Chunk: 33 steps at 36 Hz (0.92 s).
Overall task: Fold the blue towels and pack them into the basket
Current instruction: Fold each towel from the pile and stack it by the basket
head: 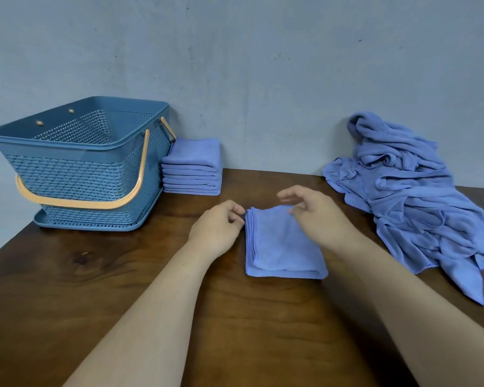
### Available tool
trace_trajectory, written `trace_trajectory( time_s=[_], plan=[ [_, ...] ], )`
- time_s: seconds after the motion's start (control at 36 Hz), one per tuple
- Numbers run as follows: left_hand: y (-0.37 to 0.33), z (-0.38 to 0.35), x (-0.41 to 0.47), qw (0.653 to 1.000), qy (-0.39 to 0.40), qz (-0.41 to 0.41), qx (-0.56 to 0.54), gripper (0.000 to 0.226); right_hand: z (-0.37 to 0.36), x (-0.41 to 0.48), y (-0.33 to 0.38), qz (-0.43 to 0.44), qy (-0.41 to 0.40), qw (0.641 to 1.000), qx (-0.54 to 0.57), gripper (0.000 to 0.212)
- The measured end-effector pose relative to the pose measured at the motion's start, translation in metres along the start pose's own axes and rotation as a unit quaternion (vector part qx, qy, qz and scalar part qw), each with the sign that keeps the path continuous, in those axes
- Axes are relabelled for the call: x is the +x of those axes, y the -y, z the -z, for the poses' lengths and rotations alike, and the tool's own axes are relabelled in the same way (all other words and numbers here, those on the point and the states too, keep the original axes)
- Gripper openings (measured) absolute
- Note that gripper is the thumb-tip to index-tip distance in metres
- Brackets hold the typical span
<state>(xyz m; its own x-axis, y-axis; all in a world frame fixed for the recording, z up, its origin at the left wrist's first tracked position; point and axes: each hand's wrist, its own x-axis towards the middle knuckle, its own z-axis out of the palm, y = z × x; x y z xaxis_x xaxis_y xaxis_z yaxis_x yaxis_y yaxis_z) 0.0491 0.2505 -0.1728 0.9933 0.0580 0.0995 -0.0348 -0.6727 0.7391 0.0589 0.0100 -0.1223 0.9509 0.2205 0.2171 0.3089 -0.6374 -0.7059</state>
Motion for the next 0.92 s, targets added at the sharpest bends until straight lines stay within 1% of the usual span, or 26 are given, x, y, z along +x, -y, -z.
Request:
trace_trajectory(
  time_s=[0.03, 0.08, 0.14, 0.17, 0.28, 0.33, 0.39, 0.47, 0.53, 0.56, 0.61, 0.64, 0.67, 0.72, 0.78, 0.81, 0.92],
  plan=[
    [-0.001, 0.000, 0.000, 1.000, 0.000, 0.001, 0.000, 0.016, 0.007, -0.001, -0.010, 0.033, -0.001, 0.998, -0.047, 0.049],
    [-0.002, -0.001, -0.001, 1.000, -0.003, 0.006, 0.002, 0.017, 0.013, -0.004, -0.030, 0.075, 0.024, 0.991, -0.107, 0.040],
    [-0.003, -0.002, -0.001, 1.000, -0.006, 0.011, 0.007, 0.018, 0.009, -0.009, -0.046, 0.087, 0.066, 0.984, -0.141, 0.028],
    [-0.003, -0.003, -0.001, 1.000, -0.009, 0.012, 0.009, 0.018, 0.005, -0.012, -0.051, 0.087, 0.080, 0.982, -0.145, 0.029],
    [-0.003, -0.005, -0.002, 1.000, -0.017, 0.015, 0.012, 0.016, -0.010, -0.023, -0.053, 0.063, 0.110, 0.984, -0.126, 0.061],
    [-0.004, -0.005, -0.001, 1.000, -0.021, 0.015, 0.016, 0.016, -0.013, -0.026, -0.051, 0.065, 0.143, 0.976, -0.150, 0.079],
    [-0.005, -0.004, -0.002, 1.000, -0.025, 0.011, 0.015, 0.018, -0.013, -0.027, -0.047, 0.062, 0.173, 0.963, -0.196, 0.091],
    [-0.012, -0.007, -0.006, 0.999, -0.032, 0.005, 0.010, 0.018, -0.013, -0.026, -0.042, 0.051, 0.203, 0.949, -0.236, 0.098],
    [-0.019, -0.011, -0.011, 0.998, -0.053, -0.010, 0.033, 0.017, -0.014, -0.026, -0.041, 0.051, 0.212, 0.944, -0.246, 0.100],
    [-0.024, -0.013, -0.014, 0.994, -0.079, -0.035, 0.060, 0.021, -0.015, -0.025, -0.040, 0.050, 0.215, 0.943, -0.248, 0.100],
    [-0.039, -0.022, -0.022, 0.979, -0.122, -0.124, 0.102, 0.025, -0.015, -0.025, -0.041, 0.051, 0.217, 0.944, -0.244, 0.098],
    [-0.048, -0.028, -0.028, 0.974, -0.115, -0.168, 0.095, 0.028, -0.016, -0.025, -0.041, 0.056, 0.216, 0.944, -0.242, 0.094],
    [-0.057, -0.034, -0.034, 0.974, -0.085, -0.198, 0.074, 0.032, -0.017, -0.025, -0.043, 0.062, 0.213, 0.945, -0.240, 0.091],
    [-0.067, -0.049, -0.043, 0.975, 0.005, -0.212, 0.064, 0.044, -0.017, -0.024, -0.046, 0.070, 0.207, 0.947, -0.236, 0.090],
    [-0.065, -0.060, -0.046, 0.973, 0.081, -0.186, 0.114, 0.058, -0.017, -0.024, -0.049, 0.073, 0.208, 0.950, -0.221, 0.092],
    [-0.062, -0.061, -0.046, 0.972, 0.105, -0.161, 0.135, 0.063, -0.017, -0.025, -0.050, 0.074, 0.208, 0.952, -0.210, 0.093],
    [-0.051, -0.058, -0.040, 0.971, 0.129, -0.074, 0.185, 0.071, -0.011, -0.025, -0.054, 0.053, 0.203, 0.965, -0.159, 0.106]
  ],
)
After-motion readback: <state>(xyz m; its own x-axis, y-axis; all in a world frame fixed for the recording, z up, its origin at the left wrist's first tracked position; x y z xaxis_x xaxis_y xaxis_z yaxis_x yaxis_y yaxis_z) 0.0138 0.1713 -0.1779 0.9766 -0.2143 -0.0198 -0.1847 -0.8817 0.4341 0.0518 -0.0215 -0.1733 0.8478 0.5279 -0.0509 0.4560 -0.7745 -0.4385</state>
